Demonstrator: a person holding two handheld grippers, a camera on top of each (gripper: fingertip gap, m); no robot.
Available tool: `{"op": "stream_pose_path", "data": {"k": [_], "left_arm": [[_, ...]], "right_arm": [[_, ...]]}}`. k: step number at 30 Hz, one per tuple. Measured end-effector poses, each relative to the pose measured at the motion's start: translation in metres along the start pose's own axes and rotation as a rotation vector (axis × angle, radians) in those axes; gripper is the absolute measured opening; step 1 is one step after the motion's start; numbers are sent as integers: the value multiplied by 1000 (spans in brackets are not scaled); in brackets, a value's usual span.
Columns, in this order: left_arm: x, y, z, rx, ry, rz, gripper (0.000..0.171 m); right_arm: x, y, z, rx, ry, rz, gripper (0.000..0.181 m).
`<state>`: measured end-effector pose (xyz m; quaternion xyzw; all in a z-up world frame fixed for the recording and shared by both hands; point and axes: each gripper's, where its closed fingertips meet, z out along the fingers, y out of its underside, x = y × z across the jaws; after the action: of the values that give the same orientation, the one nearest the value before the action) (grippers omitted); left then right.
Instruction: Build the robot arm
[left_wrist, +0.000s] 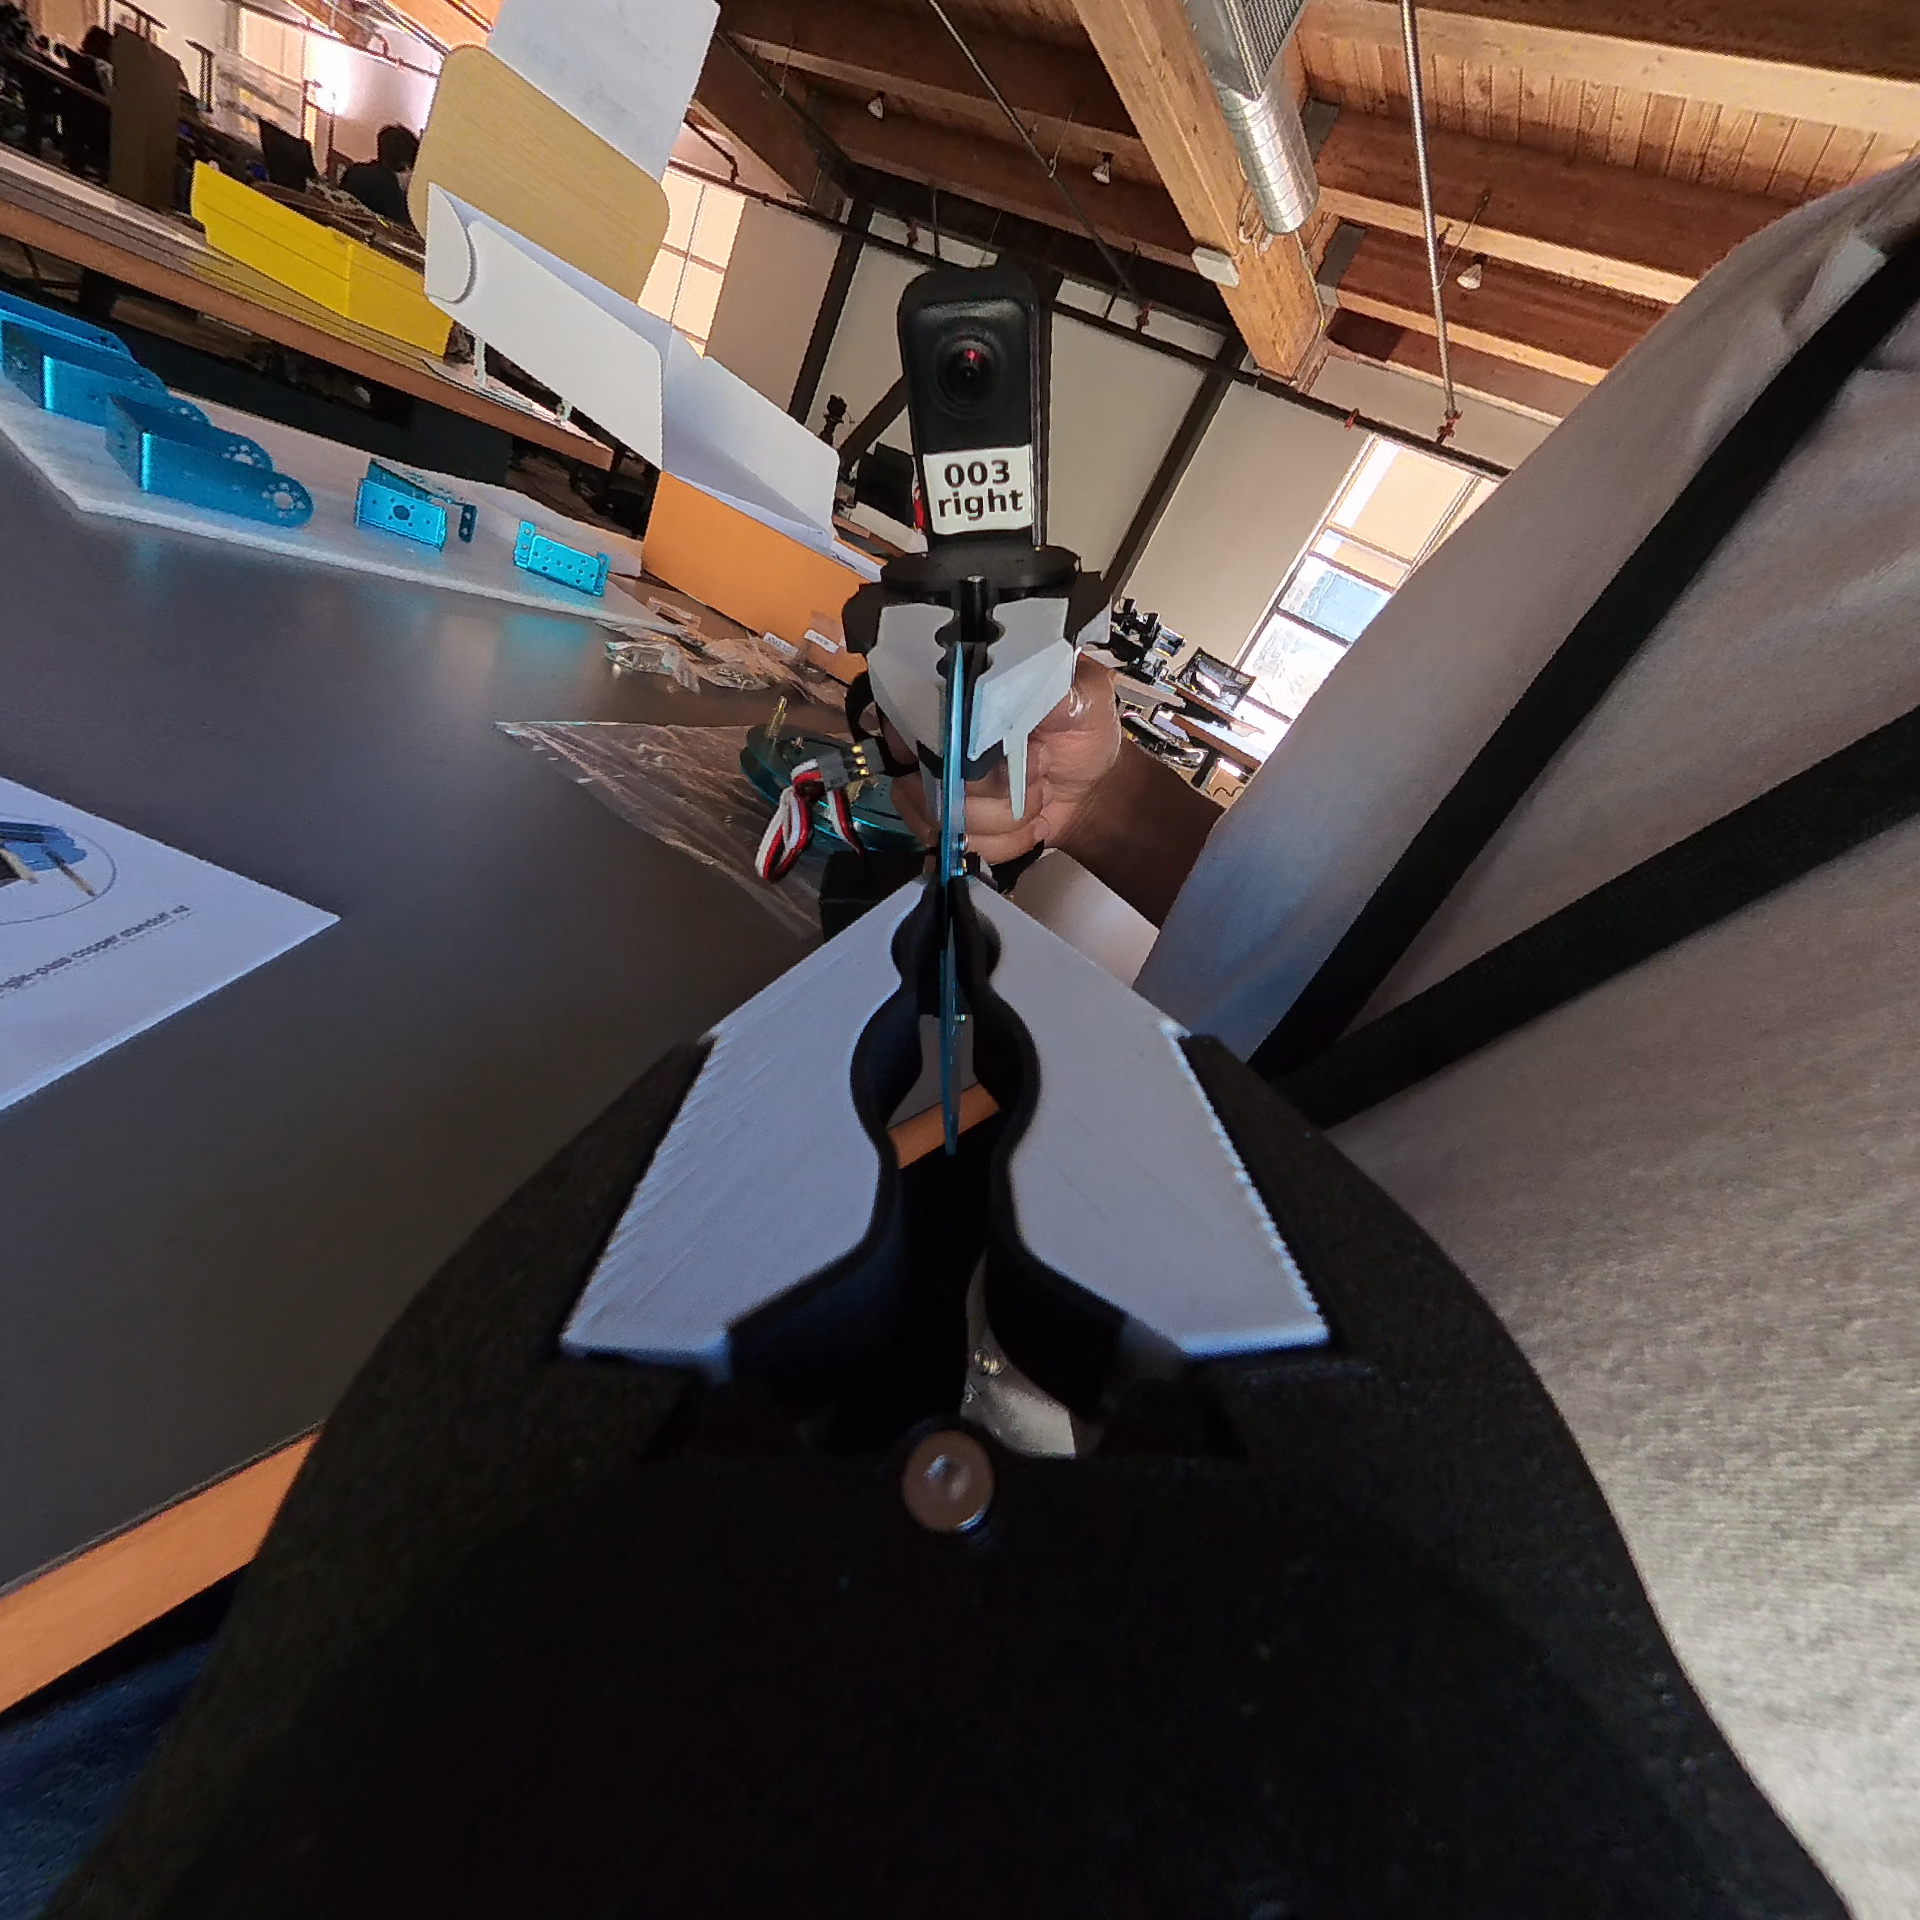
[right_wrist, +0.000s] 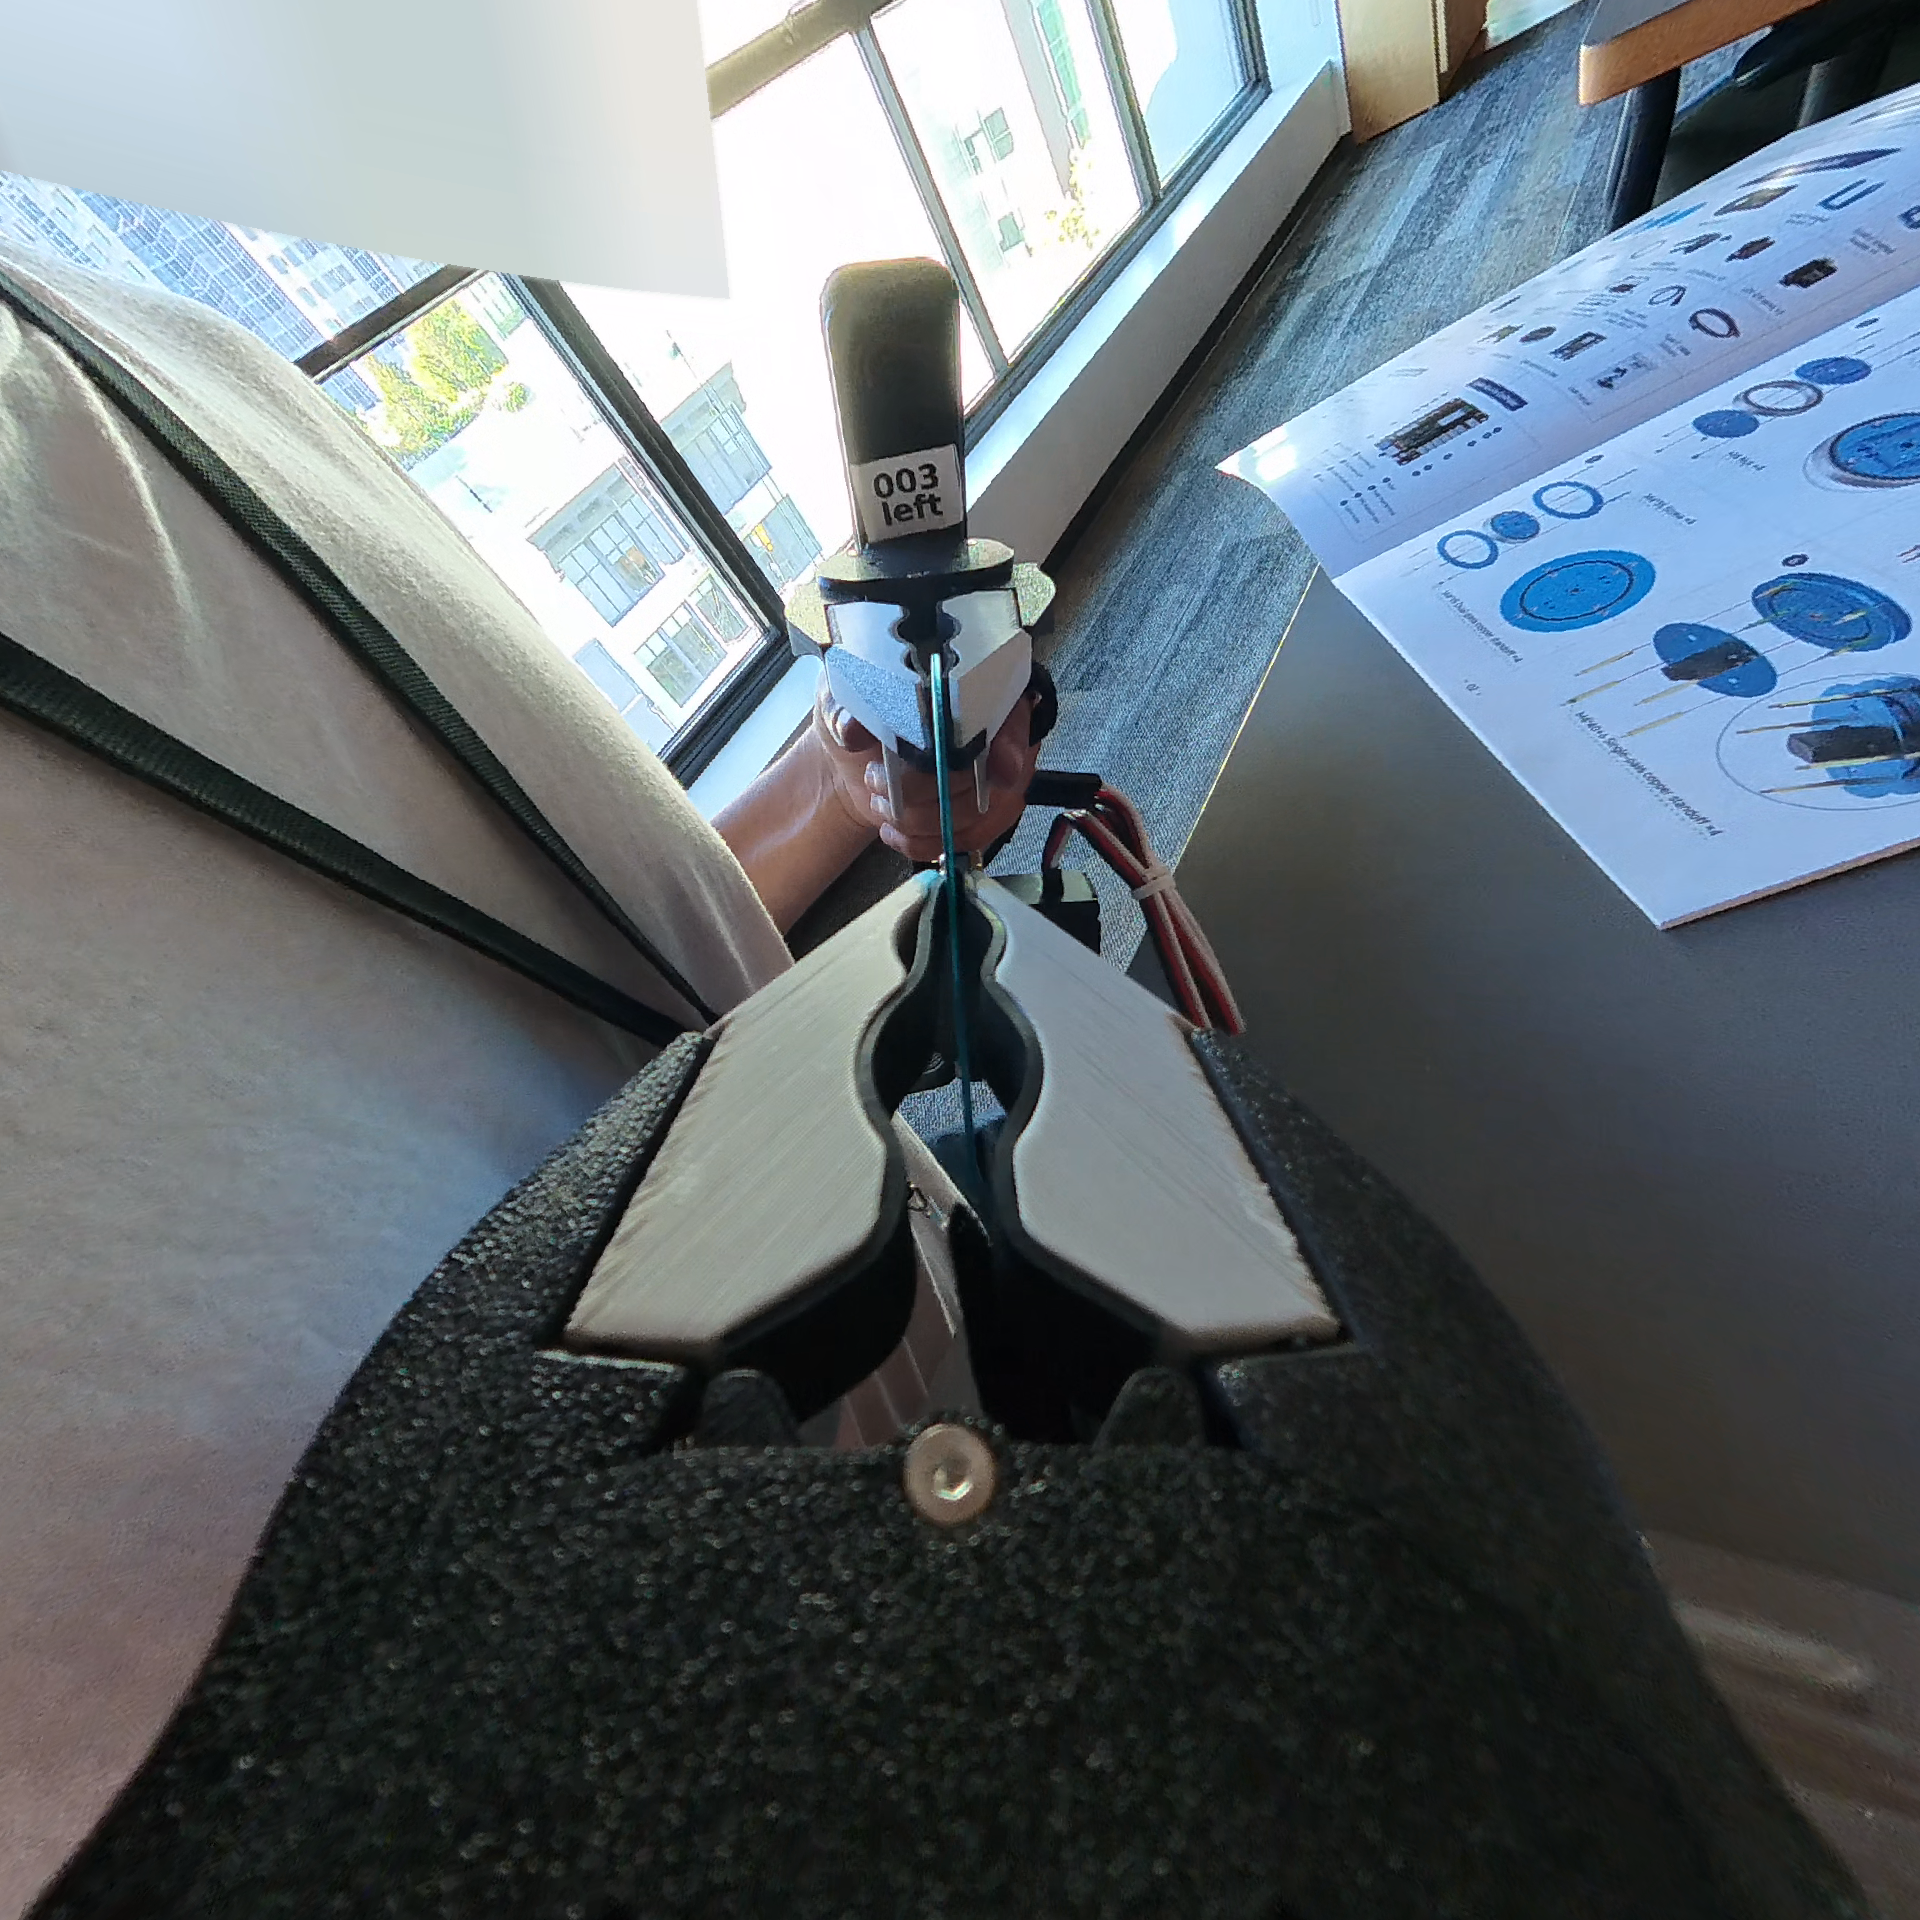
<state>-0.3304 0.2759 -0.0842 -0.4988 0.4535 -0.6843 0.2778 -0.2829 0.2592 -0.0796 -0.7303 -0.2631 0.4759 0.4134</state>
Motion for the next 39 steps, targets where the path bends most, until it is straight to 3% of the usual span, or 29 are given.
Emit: {"op": "stream_pose_path", "data": {"k": [39], "left_arm": [[12,6,36,-95,22,45,0]], "right_arm": [[-9,3,-22,83,10,27,0]]}}
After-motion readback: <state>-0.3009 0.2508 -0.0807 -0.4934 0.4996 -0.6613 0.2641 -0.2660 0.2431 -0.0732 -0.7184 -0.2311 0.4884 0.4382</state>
